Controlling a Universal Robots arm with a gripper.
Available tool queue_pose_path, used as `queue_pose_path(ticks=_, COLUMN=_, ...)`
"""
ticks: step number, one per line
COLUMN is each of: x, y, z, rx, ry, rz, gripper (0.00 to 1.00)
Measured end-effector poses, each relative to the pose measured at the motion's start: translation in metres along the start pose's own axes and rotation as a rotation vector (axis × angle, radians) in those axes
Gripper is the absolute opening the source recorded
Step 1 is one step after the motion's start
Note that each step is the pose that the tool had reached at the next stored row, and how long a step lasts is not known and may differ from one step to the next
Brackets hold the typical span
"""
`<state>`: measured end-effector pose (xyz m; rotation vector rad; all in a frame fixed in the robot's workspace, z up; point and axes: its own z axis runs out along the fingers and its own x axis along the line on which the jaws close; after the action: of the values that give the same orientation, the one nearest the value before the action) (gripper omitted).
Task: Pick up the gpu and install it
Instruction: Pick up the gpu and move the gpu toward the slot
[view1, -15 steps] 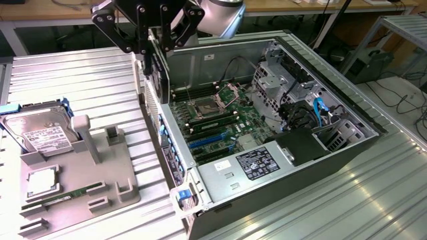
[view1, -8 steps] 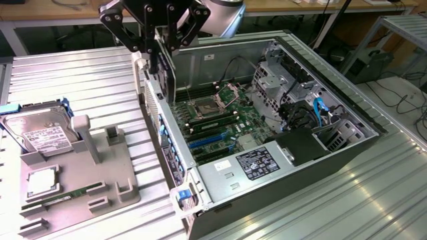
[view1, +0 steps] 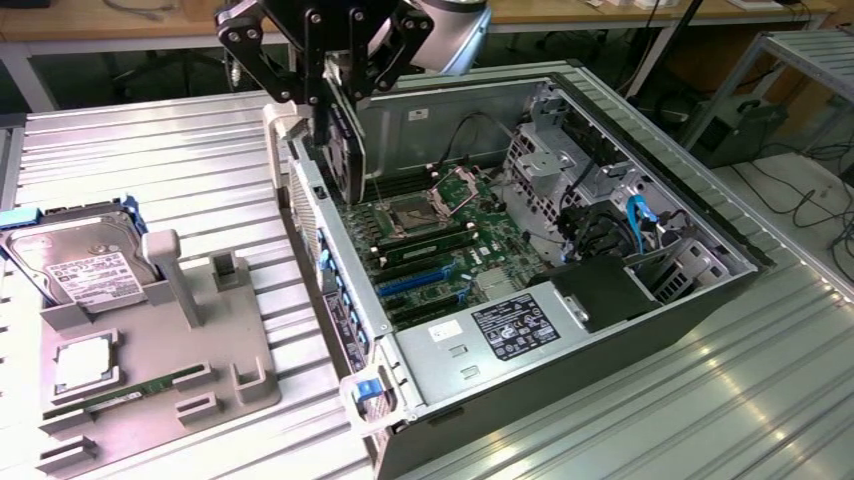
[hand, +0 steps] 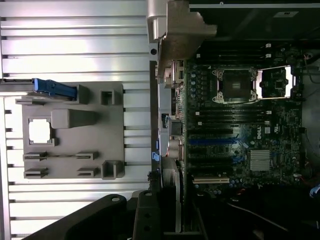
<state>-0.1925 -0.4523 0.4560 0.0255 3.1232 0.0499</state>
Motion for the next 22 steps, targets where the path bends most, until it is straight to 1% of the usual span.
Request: queue_pose_path(ticks=22, x=-0.025, y=0.0004, z=0.0005, rx=0.0, ry=0.0, rz=0.0, gripper=0.28)
